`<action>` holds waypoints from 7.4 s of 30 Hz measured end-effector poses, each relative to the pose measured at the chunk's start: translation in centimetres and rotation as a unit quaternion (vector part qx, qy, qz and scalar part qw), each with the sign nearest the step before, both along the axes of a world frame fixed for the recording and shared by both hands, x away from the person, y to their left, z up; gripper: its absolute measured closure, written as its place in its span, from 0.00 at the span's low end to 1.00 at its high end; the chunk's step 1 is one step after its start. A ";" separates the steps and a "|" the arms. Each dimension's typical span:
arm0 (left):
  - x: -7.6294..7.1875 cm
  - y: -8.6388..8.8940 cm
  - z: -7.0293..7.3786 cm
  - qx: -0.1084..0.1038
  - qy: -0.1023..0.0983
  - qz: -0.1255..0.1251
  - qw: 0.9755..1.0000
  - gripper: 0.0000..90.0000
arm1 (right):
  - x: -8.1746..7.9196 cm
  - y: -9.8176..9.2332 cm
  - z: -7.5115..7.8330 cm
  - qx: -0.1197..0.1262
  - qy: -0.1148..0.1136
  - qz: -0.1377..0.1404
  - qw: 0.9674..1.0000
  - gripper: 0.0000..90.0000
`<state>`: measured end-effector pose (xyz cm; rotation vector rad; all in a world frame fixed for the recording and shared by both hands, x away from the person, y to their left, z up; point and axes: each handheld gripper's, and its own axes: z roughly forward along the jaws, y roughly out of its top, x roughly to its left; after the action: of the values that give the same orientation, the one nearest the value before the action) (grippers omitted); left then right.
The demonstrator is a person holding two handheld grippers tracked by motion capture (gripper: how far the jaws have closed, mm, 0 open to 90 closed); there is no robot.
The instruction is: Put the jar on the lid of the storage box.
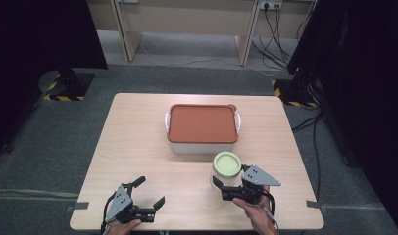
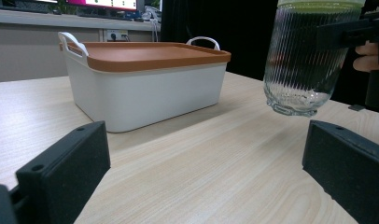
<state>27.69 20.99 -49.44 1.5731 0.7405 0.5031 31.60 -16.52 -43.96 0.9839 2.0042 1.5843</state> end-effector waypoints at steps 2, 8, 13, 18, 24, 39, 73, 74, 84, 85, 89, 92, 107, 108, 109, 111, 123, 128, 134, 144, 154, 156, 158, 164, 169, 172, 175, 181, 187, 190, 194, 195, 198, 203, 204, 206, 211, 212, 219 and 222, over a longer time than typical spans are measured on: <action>0.0 0.0 0.0 0.000 0.000 0.000 1.000 0.00 | 0.2 0.1 0.3 -0.003 -0.001 0.000 1.000 0.13; 0.0 0.0 0.0 0.000 0.000 0.000 1.000 0.00 | 0.7 0.4 1.1 -0.011 0.000 -0.005 1.000 0.13; 0.0 0.0 0.0 0.000 -0.001 0.000 1.000 0.00 | 1.1 0.7 1.7 -0.011 -0.002 -0.006 1.000 0.13; 0.0 0.0 0.0 0.000 0.000 0.000 1.000 0.00 | 1.5 1.0 2.1 -0.014 -0.002 -0.006 1.000 0.13; 0.0 0.0 0.0 0.000 0.000 -0.001 1.000 0.00 | 1.9 1.3 2.2 -0.011 0.005 -0.006 1.000 0.13; 0.0 0.0 0.0 0.000 0.000 -0.002 1.000 0.00 | 3.2 1.8 3.4 -0.013 0.004 -0.011 1.000 0.13; 0.0 -0.1 0.0 -0.001 0.001 -0.007 1.000 0.00 | 6.6 4.2 5.8 -0.012 0.005 -0.020 1.000 0.13; 0.0 -0.1 0.0 -0.001 0.001 -0.006 1.000 0.00 | 6.7 4.2 5.9 -0.012 0.005 -0.021 1.000 0.13; -0.1 -0.2 0.0 0.000 0.000 -0.007 1.000 0.00 | 7.7 4.7 6.5 -0.011 0.003 -0.028 1.000 0.13; -0.1 -0.2 0.0 0.001 0.000 -0.008 1.000 0.00 | 7.9 4.7 6.6 -0.011 0.003 -0.030 0.999 0.13; -0.1 -0.2 0.0 0.001 -0.001 -0.008 1.000 0.00 | 8.6 4.9 7.1 -0.013 0.000 -0.035 0.999 0.13; -0.1 -0.2 0.0 0.001 -0.001 -0.009 1.000 0.00 | 8.9 4.9 7.2 -0.012 -0.001 -0.039 0.999 0.13; -0.1 -0.2 0.0 0.001 -0.001 -0.009 1.000 0.00 | 10.7 5.1 8.1 -0.006 0.000 -0.056 0.998 0.13; -0.1 -0.2 0.0 0.002 -0.001 -0.009 1.000 0.00 | 10.8 5.2 8.2 -0.007 -0.001 -0.057 0.998 0.13; -0.1 -0.2 0.0 0.002 -0.001 -0.009 1.000 0.00 | 10.9 5.2 8.2 -0.008 -0.001 -0.058 0.998 0.13; -0.1 -0.2 0.0 0.001 -0.001 -0.009 1.000 0.00 | 11.2 5.3 8.3 -0.010 -0.001 -0.059 0.998 0.13; -0.1 -0.2 0.0 0.001 0.000 -0.011 1.000 0.00 | 13.1 5.7 8.2 -0.011 0.004 -0.076 0.997 0.13; -0.2 -0.2 0.1 0.001 0.000 -0.012 1.000 0.00 | 13.7 6.0 8.0 -0.016 0.004 -0.081 0.997 0.13; -0.2 -0.2 0.0 0.000 -0.001 -0.012 1.000 0.00 | 14.3 6.2 7.7 -0.012 0.007 -0.088 0.996 0.13; -0.1 -0.3 0.0 0.000 0.000 -0.012 1.000 0.00 | 15.4 6.4 7.7 -0.017 0.005 -0.101 0.995 0.13; -0.1 -0.2 0.0 0.000 0.000 -0.012 1.000 0.00 | 16.5 6.8 7.6 -0.021 0.002 -0.110 0.994 0.13; -0.1 -0.2 0.0 0.000 0.000 -0.013 1.000 0.00 | 16.7 6.8 7.5 -0.019 0.003 -0.112 0.994 0.13; -0.1 -0.3 0.0 -0.001 0.000 -0.013 1.000 0.00 | 16.9 6.9 7.4 -0.019 0.002 -0.114 0.993 0.13; -0.2 -0.3 0.1 0.000 0.000 -0.014 1.000 0.00 | 17.5 7.2 7.4 -0.020 0.000 -0.120 0.993 0.13; -0.2 -0.3 0.1 -0.001 -0.001 -0.014 1.000 0.00 | 17.9 7.4 7.3 -0.024 0.000 -0.123 0.992 0.13; -0.2 -0.3 0.1 -0.001 -0.002 -0.015 1.000 0.00 | 18.3 7.5 7.1 -0.026 0.001 -0.124 0.992 0.13; -0.2 -0.3 0.1 -0.001 -0.001 -0.015 1.000 0.00 | 18.5 7.6 6.9 -0.026 0.004 -0.125 0.992 0.13; -0.2 -0.3 0.1 -0.001 -0.002 -0.015 1.000 0.00 | 18.9 7.8 6.6 -0.026 0.003 -0.129 0.991 0.13; -0.2 -0.3 0.1 -0.001 -0.002 -0.015 1.000 0.00 | 19.3 8.0 6.3 -0.023 0.003 -0.137 0.990 0.13; -0.2 -0.3 0.1 0.000 -0.002 -0.015 1.000 0.00 | 19.4 8.1 6.2 -0.024 0.003 -0.137 0.990 0.13; -0.2 -0.3 0.1 0.000 -0.002 -0.016 1.000 0.00 | 19.6 8.2 6.1 -0.023 0.003 -0.141 0.990 0.13; -0.2 -0.3 0.1 0.000 -0.002 -0.016 1.000 0.00 | 19.7 8.2 6.0 -0.022 0.003 -0.141 0.990 0.13; -0.2 -0.3 0.1 0.000 -0.002 -0.016 1.000 0.00 | 19.8 8.1 5.7 -0.021 0.004 -0.144 0.989 0.13; -0.2 -0.3 0.1 0.001 -0.002 -0.016 1.000 0.00 | 20.1 8.1 5.3 -0.020 0.008 -0.148 0.989 0.13; -0.2 -0.3 0.1 0.001 -0.002 -0.016 1.000 0.00 | 20.1 8.2 5.3 -0.021 0.008 -0.149 0.989 0.13; -0.3 -0.3 0.1 0.001 -0.003 -0.016 1.000 0.00 | 20.2 8.3 5.2 -0.021 0.007 -0.149 0.989 0.13; -0.3 -0.3 0.1 0.001 -0.002 -0.017 1.000 0.00 | 20.4 8.5 5.0 -0.025 0.008 -0.150 0.988 0.13; -0.3 -0.3 0.1 0.001 -0.003 -0.017 1.000 0.00 | 20.4 8.6 5.0 -0.025 0.008 -0.151 0.988 0.13; -0.3 -0.3 0.1 0.001 -0.003 -0.018 1.000 0.00 | 20.6 8.6 4.5 -0.027 0.005 -0.155 0.988 0.13; -0.3 -0.3 0.1 0.001 -0.003 -0.017 1.000 0.00 | 20.7 8.6 4.3 -0.028 0.003 -0.157 0.987 0.13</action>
<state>27.40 20.67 -49.34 1.5824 0.7078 0.4824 52.27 -7.94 -39.64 1.2150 1.7800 1.3497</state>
